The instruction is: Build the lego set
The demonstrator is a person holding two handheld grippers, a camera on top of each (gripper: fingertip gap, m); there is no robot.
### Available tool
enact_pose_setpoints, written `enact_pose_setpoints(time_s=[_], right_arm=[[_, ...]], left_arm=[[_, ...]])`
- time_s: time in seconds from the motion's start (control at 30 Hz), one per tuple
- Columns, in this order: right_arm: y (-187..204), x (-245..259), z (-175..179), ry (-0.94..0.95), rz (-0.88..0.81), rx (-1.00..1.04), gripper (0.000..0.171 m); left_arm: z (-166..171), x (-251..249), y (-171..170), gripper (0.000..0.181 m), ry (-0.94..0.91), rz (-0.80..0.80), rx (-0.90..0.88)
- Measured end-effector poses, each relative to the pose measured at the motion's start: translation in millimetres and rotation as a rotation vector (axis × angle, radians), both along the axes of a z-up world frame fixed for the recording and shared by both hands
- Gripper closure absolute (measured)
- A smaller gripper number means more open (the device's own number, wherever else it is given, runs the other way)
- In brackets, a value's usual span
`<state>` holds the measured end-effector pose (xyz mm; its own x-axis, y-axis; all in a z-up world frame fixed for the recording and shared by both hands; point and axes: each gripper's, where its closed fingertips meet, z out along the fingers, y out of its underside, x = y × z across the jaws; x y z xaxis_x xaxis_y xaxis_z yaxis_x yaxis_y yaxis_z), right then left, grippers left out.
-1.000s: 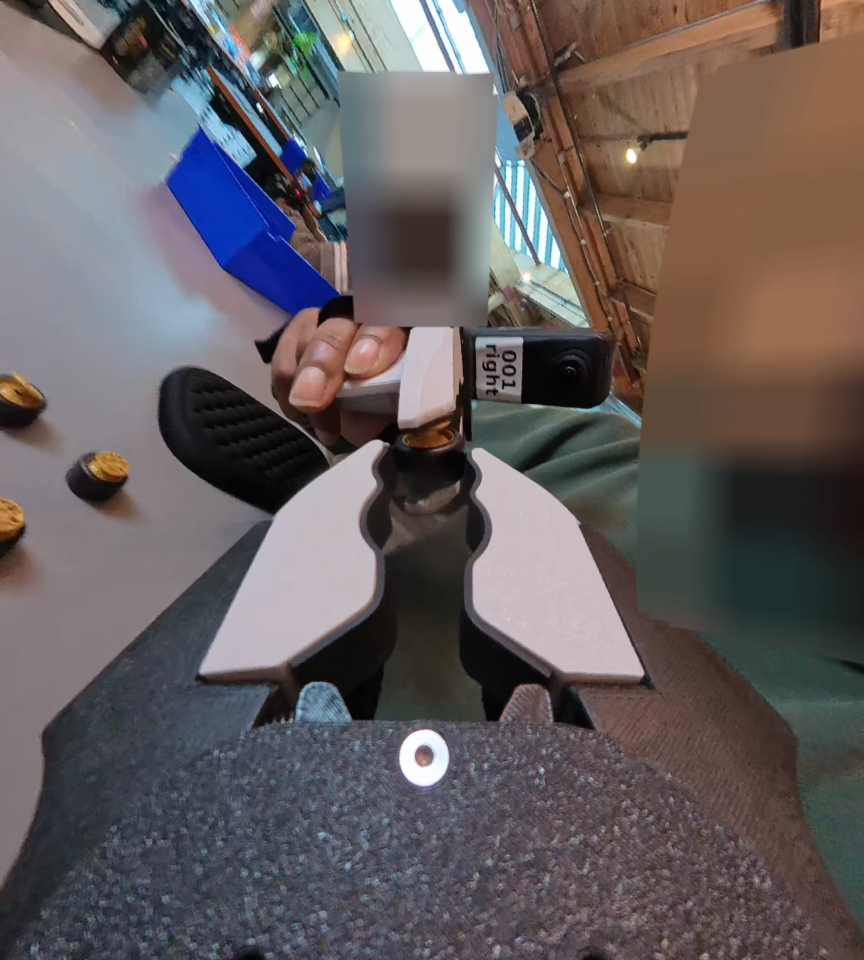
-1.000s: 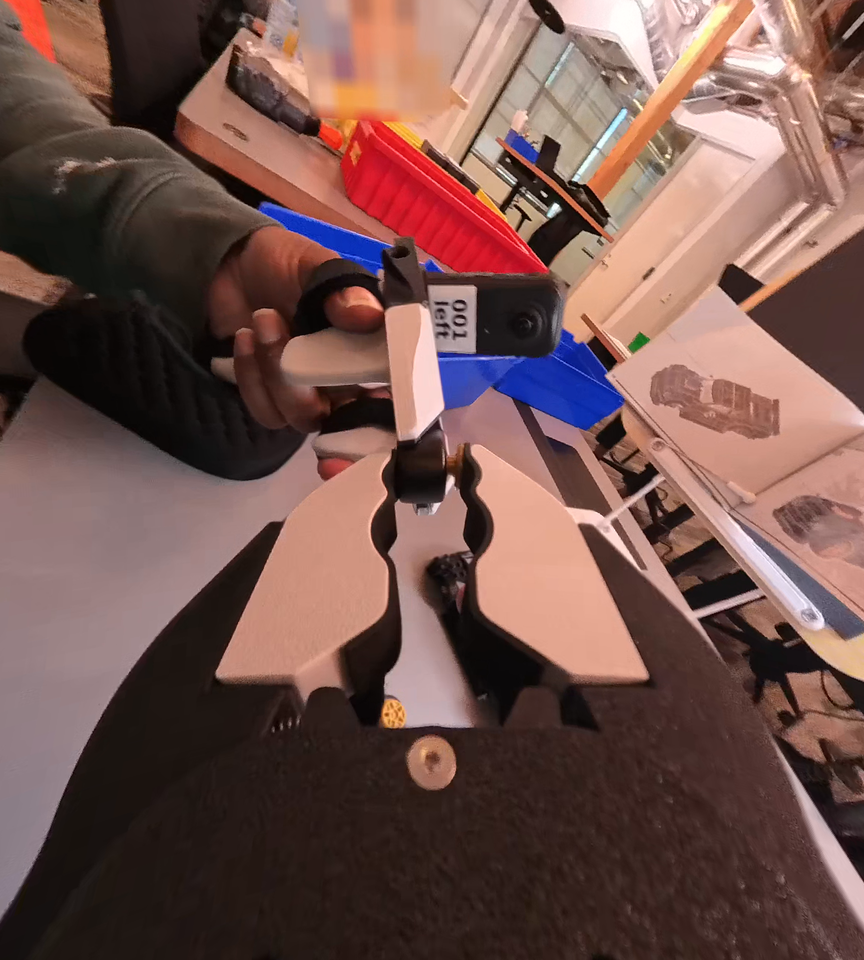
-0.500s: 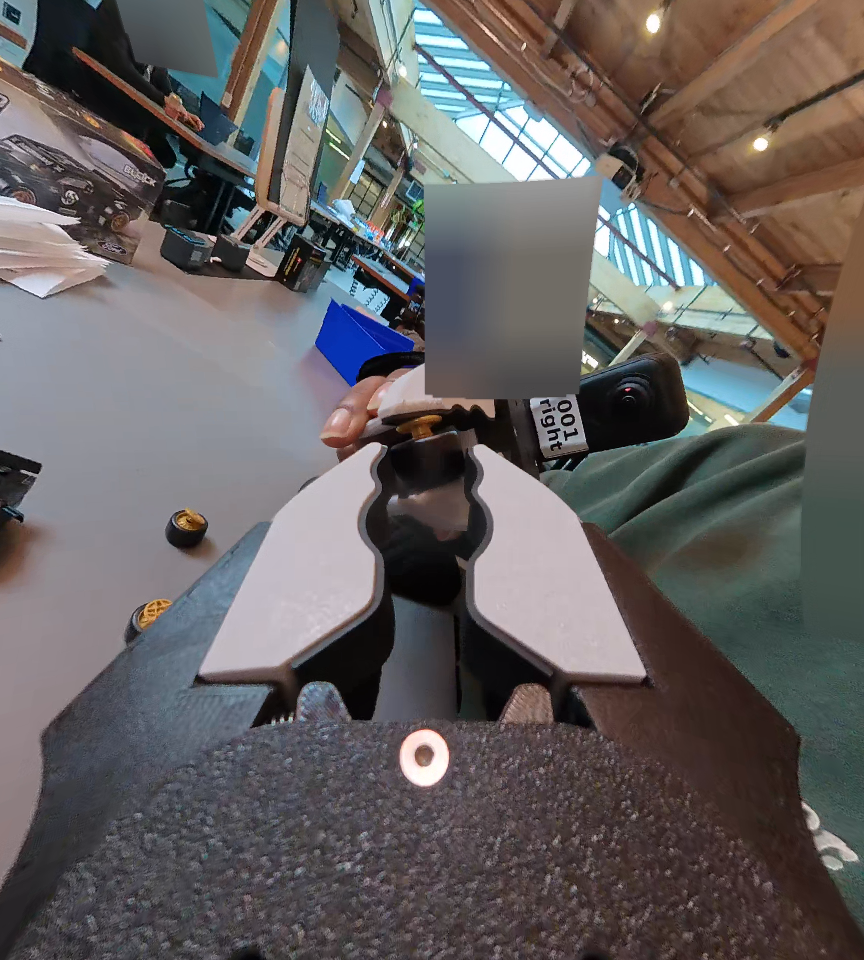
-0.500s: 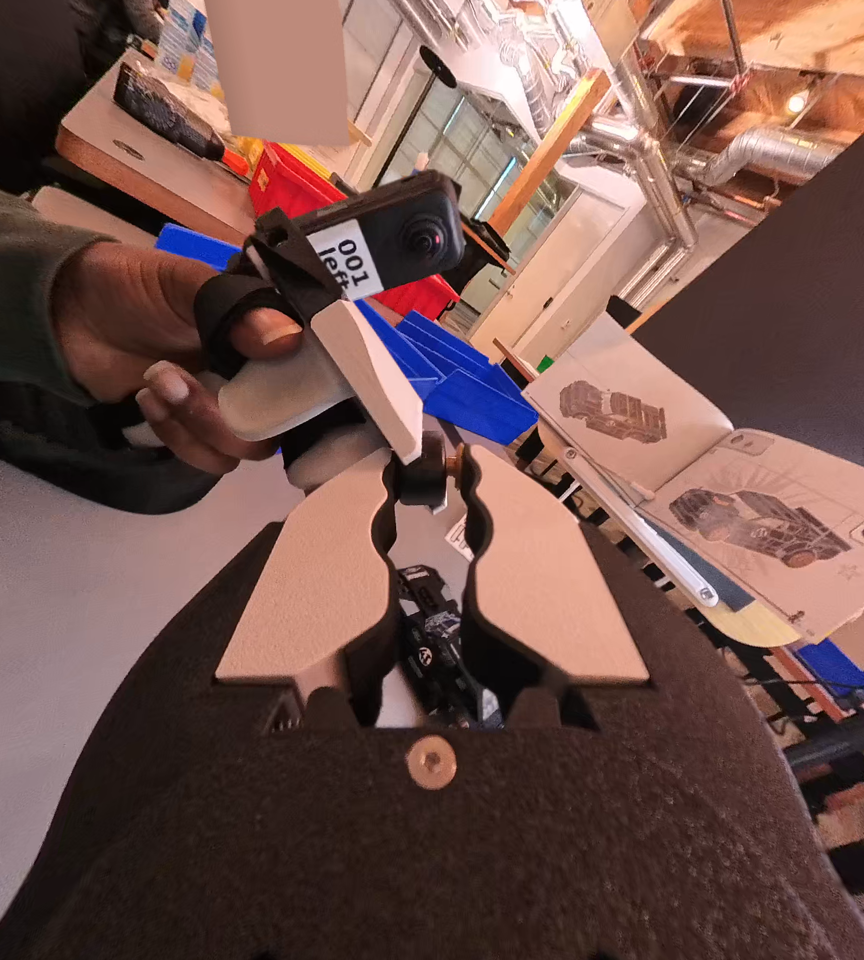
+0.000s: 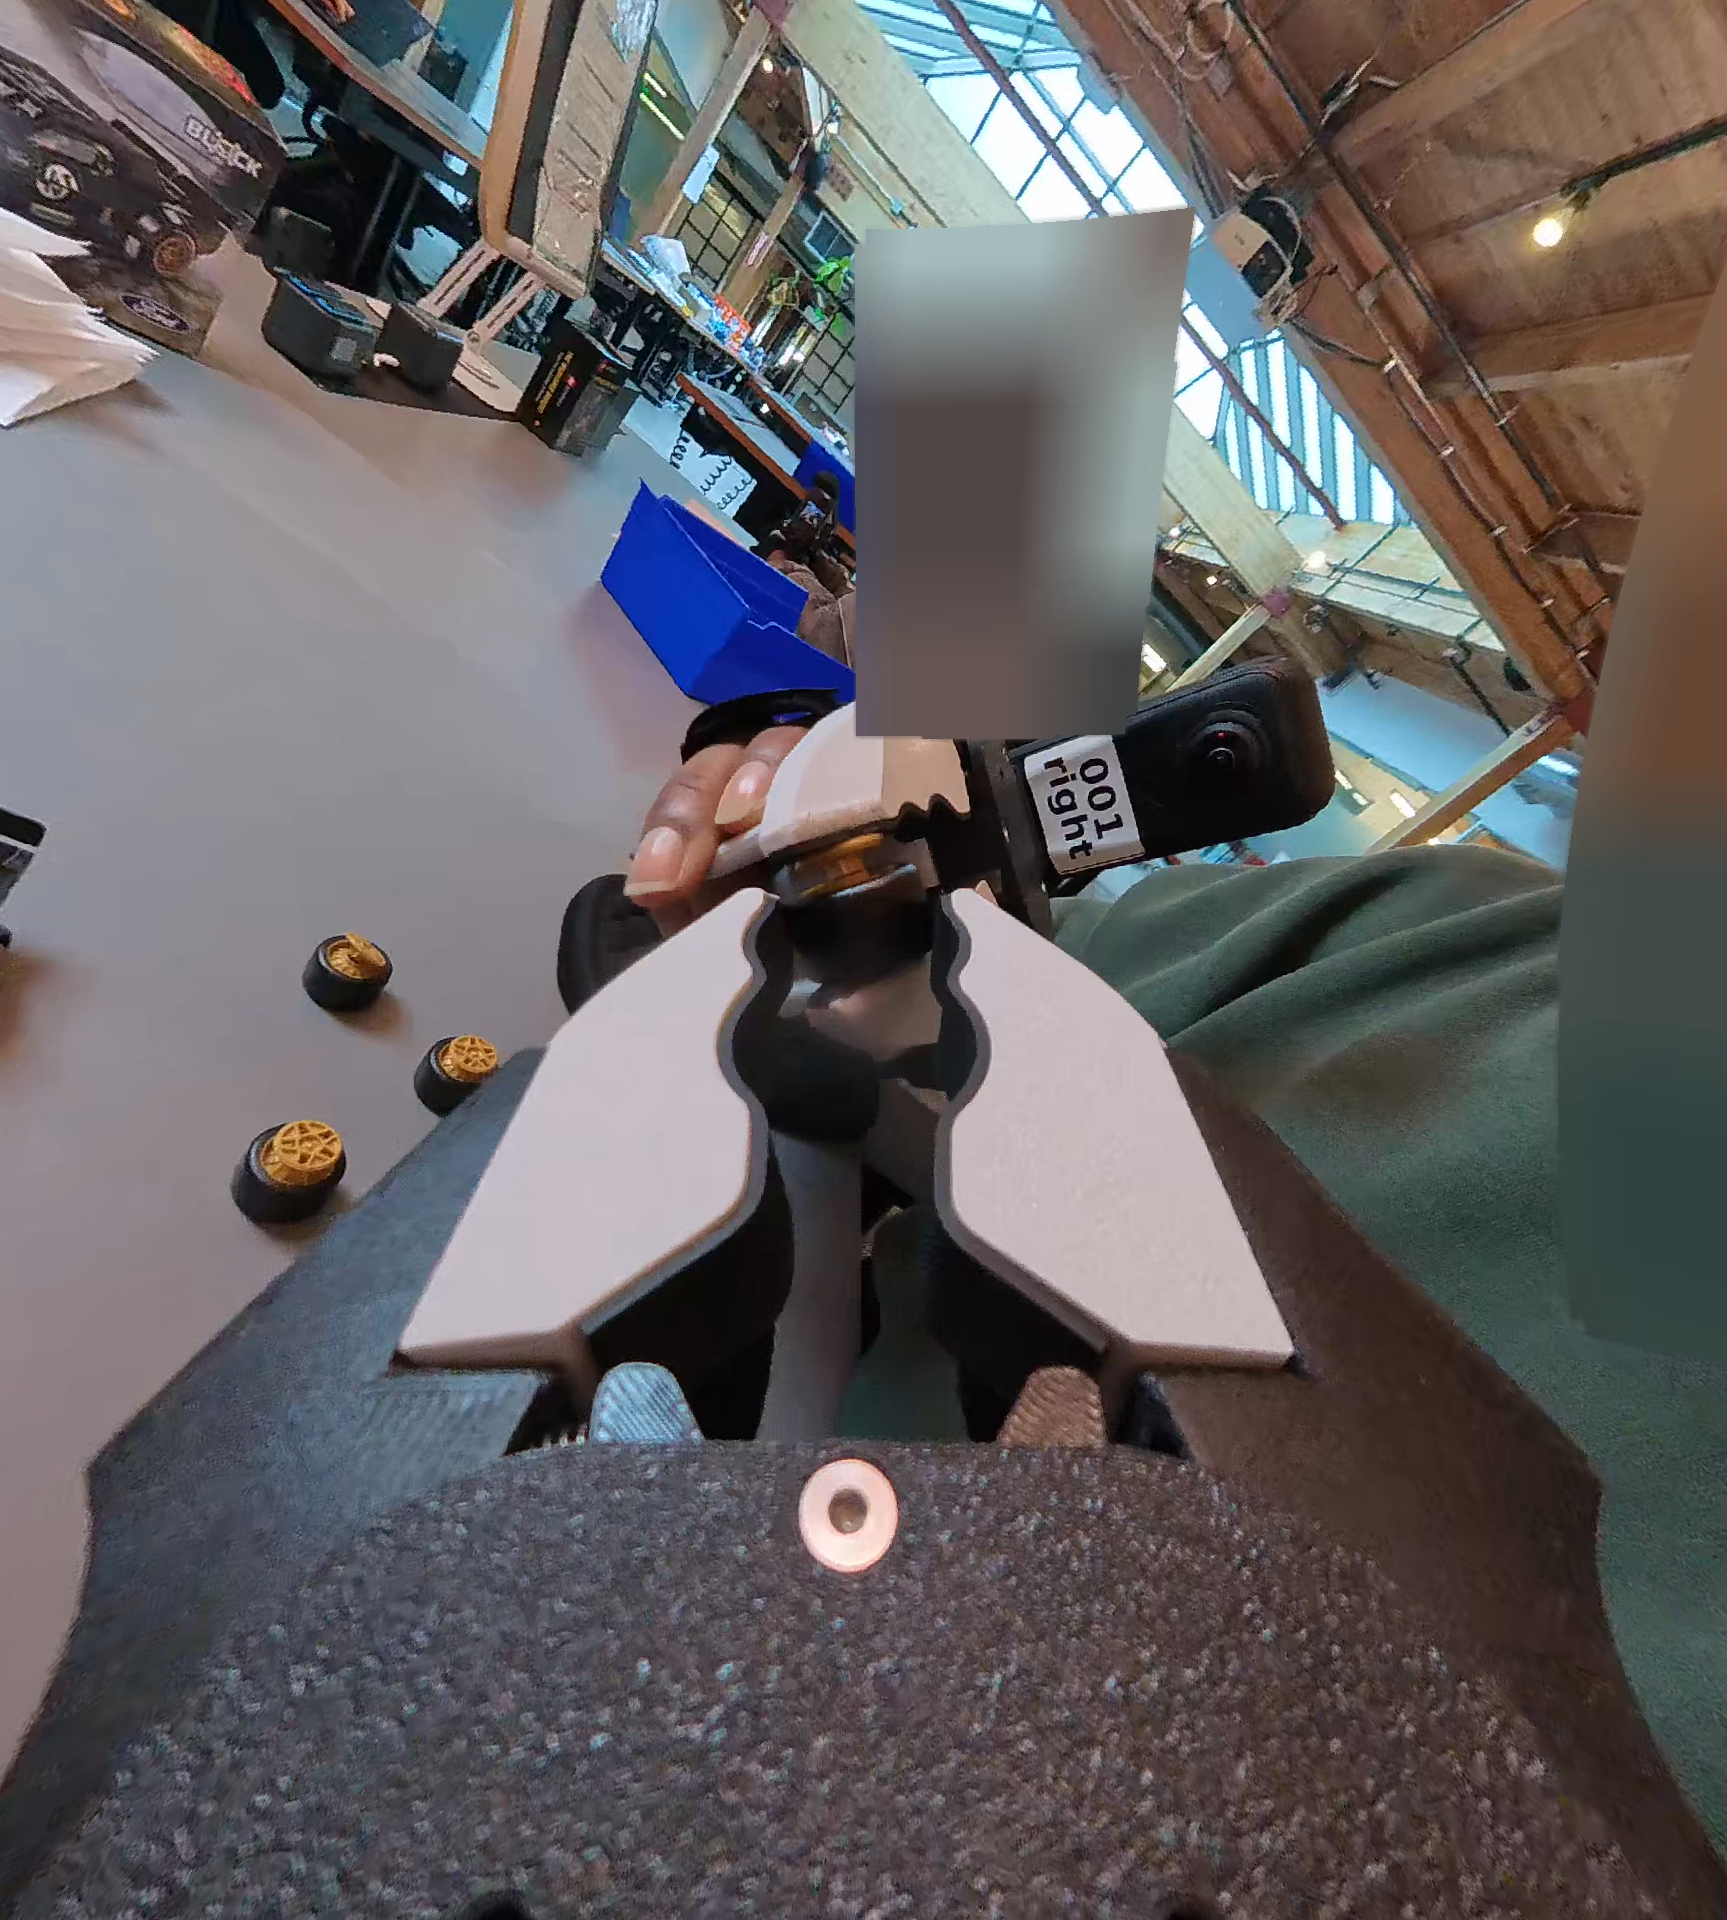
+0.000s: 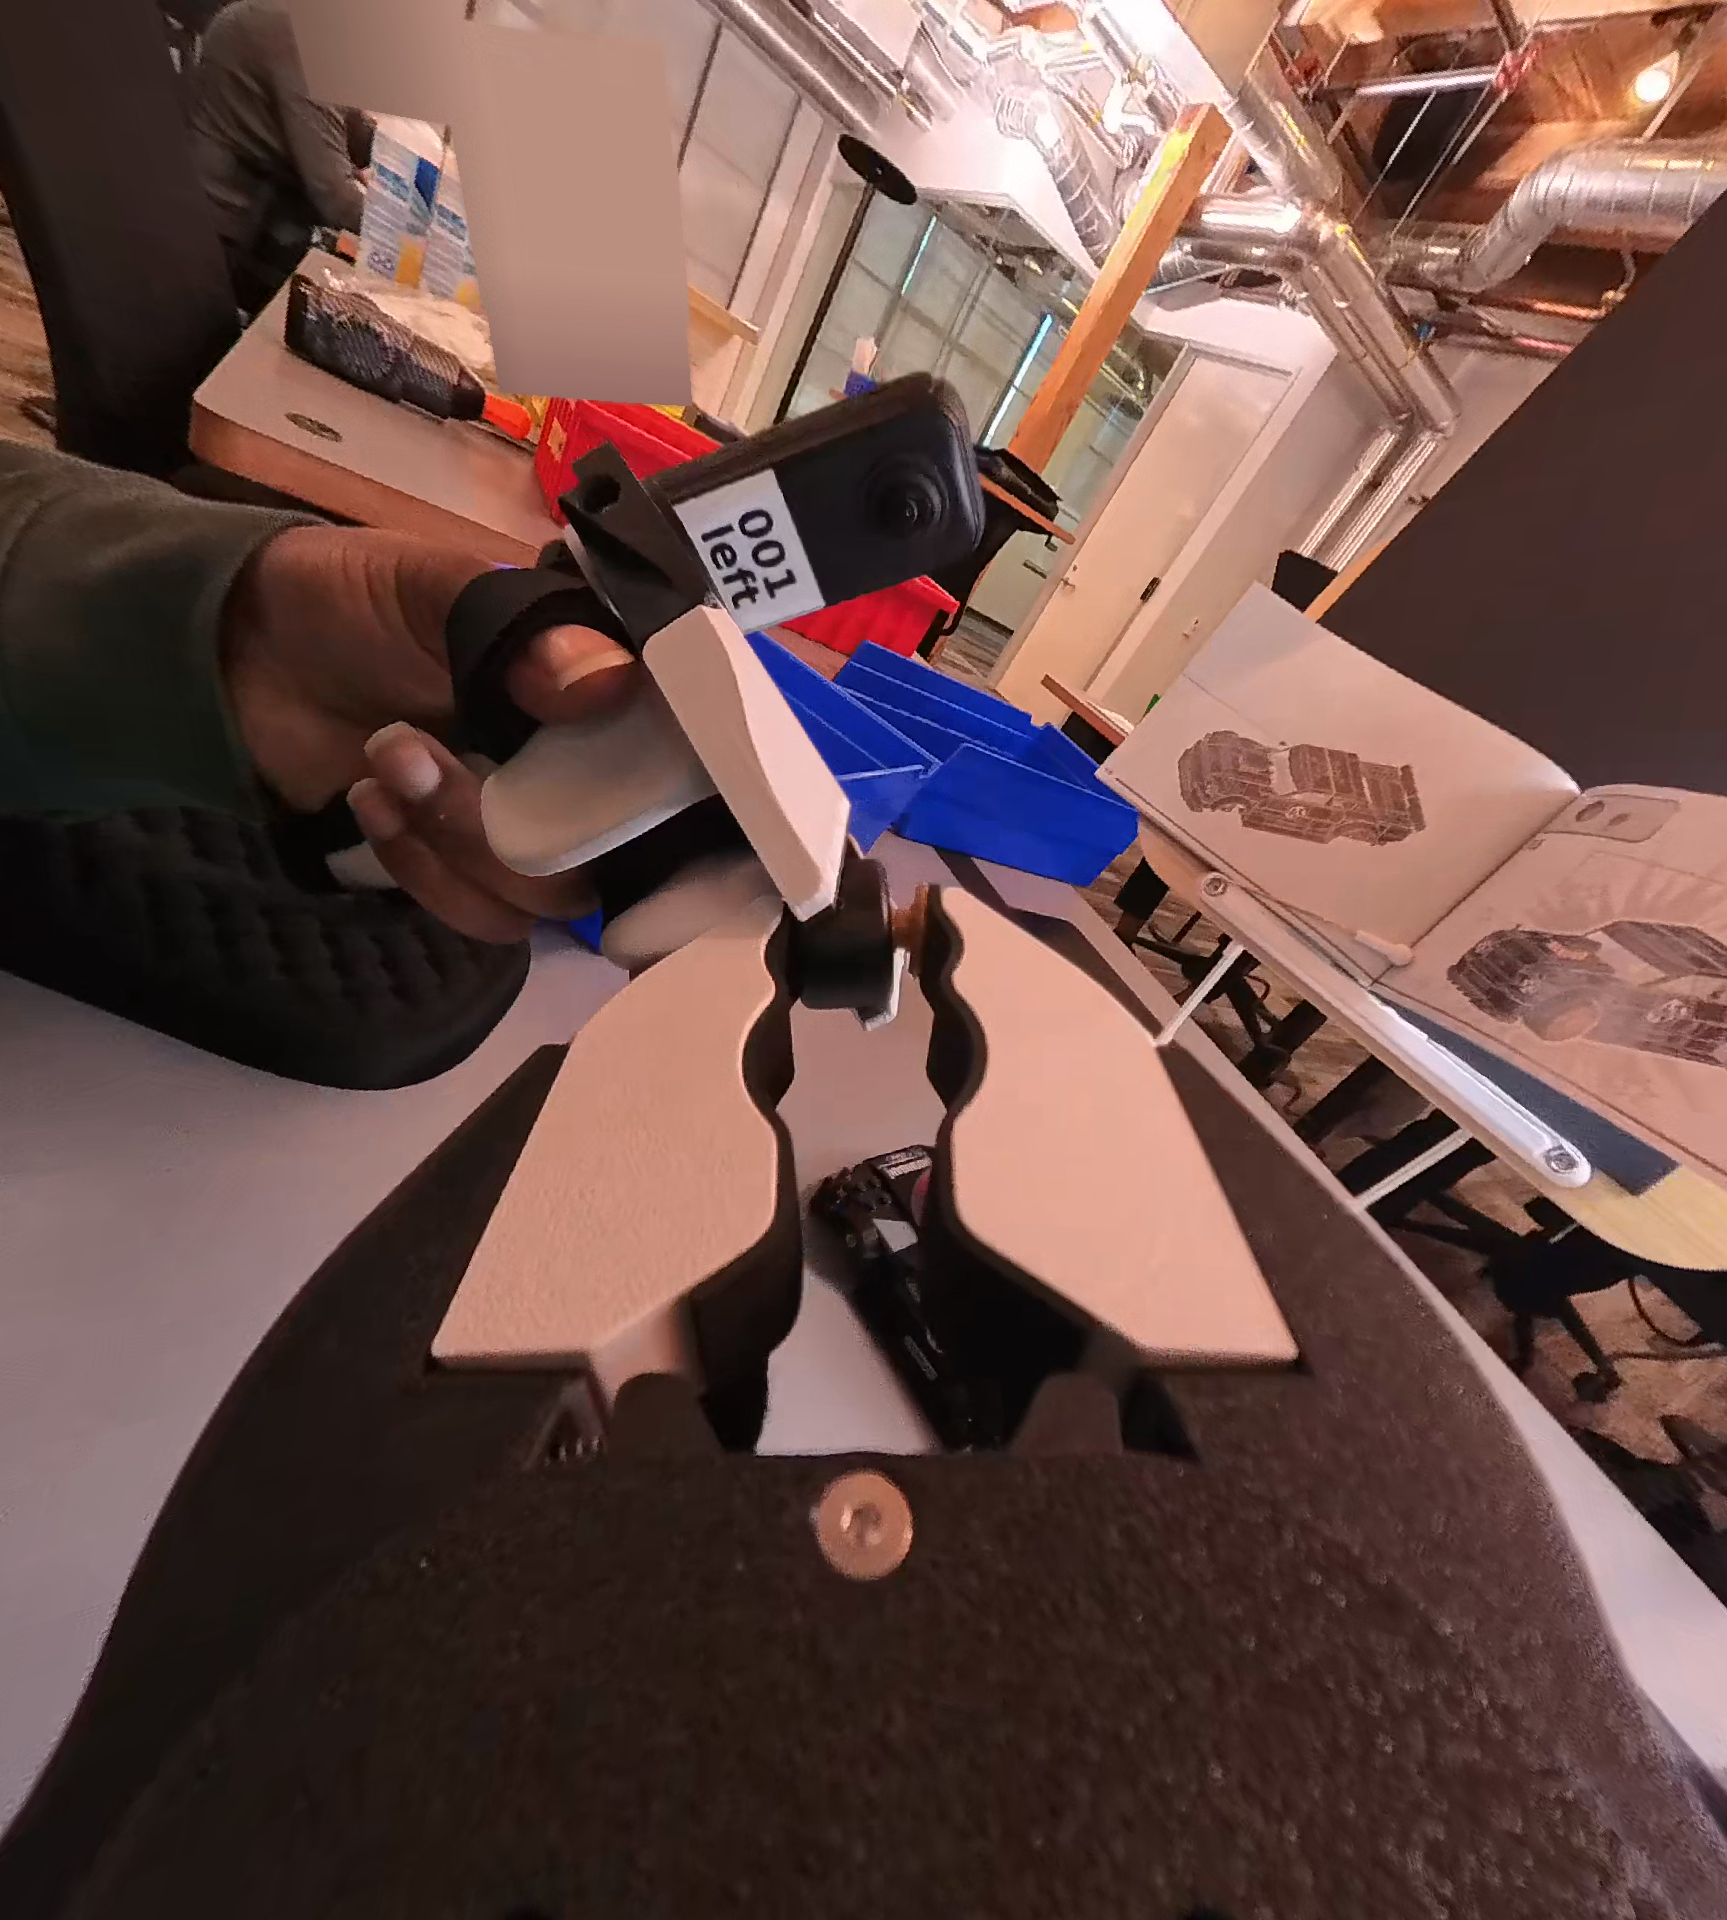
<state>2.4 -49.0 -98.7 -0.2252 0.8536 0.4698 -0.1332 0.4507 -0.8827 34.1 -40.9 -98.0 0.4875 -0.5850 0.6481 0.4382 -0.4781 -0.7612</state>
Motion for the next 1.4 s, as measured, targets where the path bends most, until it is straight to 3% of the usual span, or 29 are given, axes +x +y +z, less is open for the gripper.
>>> enact_pose_setpoints(time_s=[0.33, 0.5, 0.63, 0.87, 1.4], right_arm=[[-1, -6, 0, -0.042, -0.007, 0.021, 0.149], [12, -24, -10, -0.287, 0.066, -0.380, 0.148], [15, -28, -16, -0.402, 0.136, -0.538, 0.147], [11, -23, -12, -0.432, 0.256, -0.578, 0.129], [18, -25, -9, -0.450, 0.281, -0.606, 0.132]], left_arm=[[1, -5, -2, 0.154, -0.134, -0.041, 0.006], [-2, -24, 15, 0.154, -0.440, -0.036, -0.119], [-5, -31, 21, 0.154, -0.558, -0.047, -0.153], [-1, -34, 25, 0.155, -0.655, -0.052, -0.172], [4, -37, 31, 0.154, -0.729, -0.023, -0.170]])
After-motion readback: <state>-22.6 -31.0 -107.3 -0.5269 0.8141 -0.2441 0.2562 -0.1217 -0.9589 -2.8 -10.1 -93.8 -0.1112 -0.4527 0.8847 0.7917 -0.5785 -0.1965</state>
